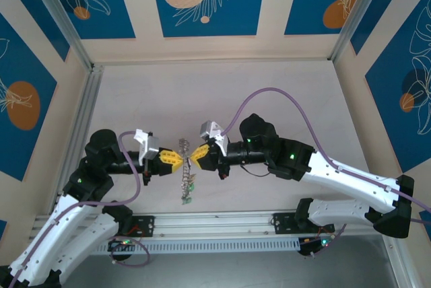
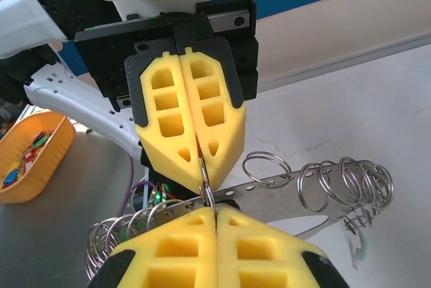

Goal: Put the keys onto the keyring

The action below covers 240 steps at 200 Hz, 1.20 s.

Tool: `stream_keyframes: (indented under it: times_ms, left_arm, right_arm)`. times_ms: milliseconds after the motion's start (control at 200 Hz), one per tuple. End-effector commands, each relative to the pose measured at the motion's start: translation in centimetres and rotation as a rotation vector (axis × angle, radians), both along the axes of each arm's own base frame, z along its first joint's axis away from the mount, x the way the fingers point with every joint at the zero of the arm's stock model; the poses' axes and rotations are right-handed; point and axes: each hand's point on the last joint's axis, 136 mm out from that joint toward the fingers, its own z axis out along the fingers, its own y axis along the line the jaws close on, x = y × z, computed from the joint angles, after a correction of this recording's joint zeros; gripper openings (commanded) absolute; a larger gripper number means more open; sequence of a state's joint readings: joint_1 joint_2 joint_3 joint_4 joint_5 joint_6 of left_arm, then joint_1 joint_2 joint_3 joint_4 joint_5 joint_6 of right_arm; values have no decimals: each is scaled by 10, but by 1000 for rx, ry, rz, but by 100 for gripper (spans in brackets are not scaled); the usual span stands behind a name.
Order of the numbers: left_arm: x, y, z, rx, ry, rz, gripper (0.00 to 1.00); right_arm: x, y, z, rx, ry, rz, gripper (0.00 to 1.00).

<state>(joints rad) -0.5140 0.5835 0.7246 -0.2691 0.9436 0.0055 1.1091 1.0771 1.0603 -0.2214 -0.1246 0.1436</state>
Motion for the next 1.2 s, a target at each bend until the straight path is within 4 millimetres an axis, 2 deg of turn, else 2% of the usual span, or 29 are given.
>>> stream_keyframes:
  times_ms: [0,175,435,780,910,1050,1195]
  left_arm:
    - [-9,-1,21,-48,-64,-45,0]
    - [-8,-2,19,-45,-58,-46,0]
    - [-8,-2,21,-52,-51,-50,0]
    - [-7,-3,21,-53,-42,-53,0]
    - [-6,-4,20,-53,-37,-53,0]
    - [-6,-4,20,-52,-37,-52,0]
    - [-7,-3,19,-52,-37,-54,0]
  right_arm:
    - [-11,2,10,11,-22,52,0]
    - [-22,4,9,0,-81,84,0]
    - [-26,6,-1,-46,-163,69,0]
    - [-29,11,-17,-148,-430,8,0]
    - [-27,12,-14,-144,-485,-27,0]
    - [-25,11,-4,-100,-470,-46,0]
    - [-17,1,7,-42,-420,-75,0]
